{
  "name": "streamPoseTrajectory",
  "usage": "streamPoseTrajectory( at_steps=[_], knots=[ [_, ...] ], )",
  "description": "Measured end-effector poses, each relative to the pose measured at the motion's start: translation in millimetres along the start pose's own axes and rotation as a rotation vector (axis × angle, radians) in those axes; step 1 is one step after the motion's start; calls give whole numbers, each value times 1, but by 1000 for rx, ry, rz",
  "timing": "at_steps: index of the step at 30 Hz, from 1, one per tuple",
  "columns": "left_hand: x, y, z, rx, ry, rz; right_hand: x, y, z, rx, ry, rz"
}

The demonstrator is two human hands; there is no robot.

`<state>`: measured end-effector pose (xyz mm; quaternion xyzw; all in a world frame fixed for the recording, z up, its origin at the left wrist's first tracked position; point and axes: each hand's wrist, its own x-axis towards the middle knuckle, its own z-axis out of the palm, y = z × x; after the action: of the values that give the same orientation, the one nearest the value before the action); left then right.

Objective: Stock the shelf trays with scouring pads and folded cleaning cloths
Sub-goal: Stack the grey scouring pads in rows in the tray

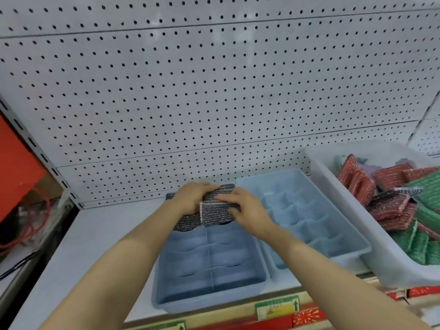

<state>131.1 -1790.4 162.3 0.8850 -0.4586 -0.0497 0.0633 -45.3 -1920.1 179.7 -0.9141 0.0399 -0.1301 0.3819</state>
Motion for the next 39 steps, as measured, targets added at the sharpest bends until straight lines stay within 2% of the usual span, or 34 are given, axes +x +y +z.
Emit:
streamPoseTrajectory(
  at_steps=[1,5,7,11,12,13,15,17,21,24,27,32,34,37,39],
  knots=[
    [-1,-1,2,-8,-1,30,0,4,2,-64,12,19],
    [-3,-1,-5,-24,-206,70,2,3,7,-274,87,5],
    [-13,6,-14,-229,-240,19,4,4,9,-370,163,-60],
    [-38,20,-25,-656,-167,-74,2,10,14,-574,193,-140],
    [-40,21,-25,-653,-164,-66,1,11,16,-596,189,-142],
    [-41,23,-24,-549,-184,-34,2,12,17,-615,184,-136],
    [-42,27,-11,-96,-213,81,8,13,18,-693,168,-120],
    [-42,29,2,161,-190,131,14,12,19,-791,139,-86],
    [-36,28,1,107,-138,76,16,25,28,-850,10,-100],
    [-35,29,11,183,-113,12,14,36,35,-862,-132,-26],
    [-39,32,22,215,-98,-5,13,37,37,-885,-188,10],
    [-30,35,7,189,-167,-28,10,32,30,-871,-158,-43],
    [-25,41,-6,167,-191,-39,4,26,18,-814,-166,20],
    [-17,59,-31,142,-97,-24,-16,16,-17,-786,-49,56],
    [-5,87,-48,109,-33,44,-36,14,-53,-778,-8,122]
  ],
)
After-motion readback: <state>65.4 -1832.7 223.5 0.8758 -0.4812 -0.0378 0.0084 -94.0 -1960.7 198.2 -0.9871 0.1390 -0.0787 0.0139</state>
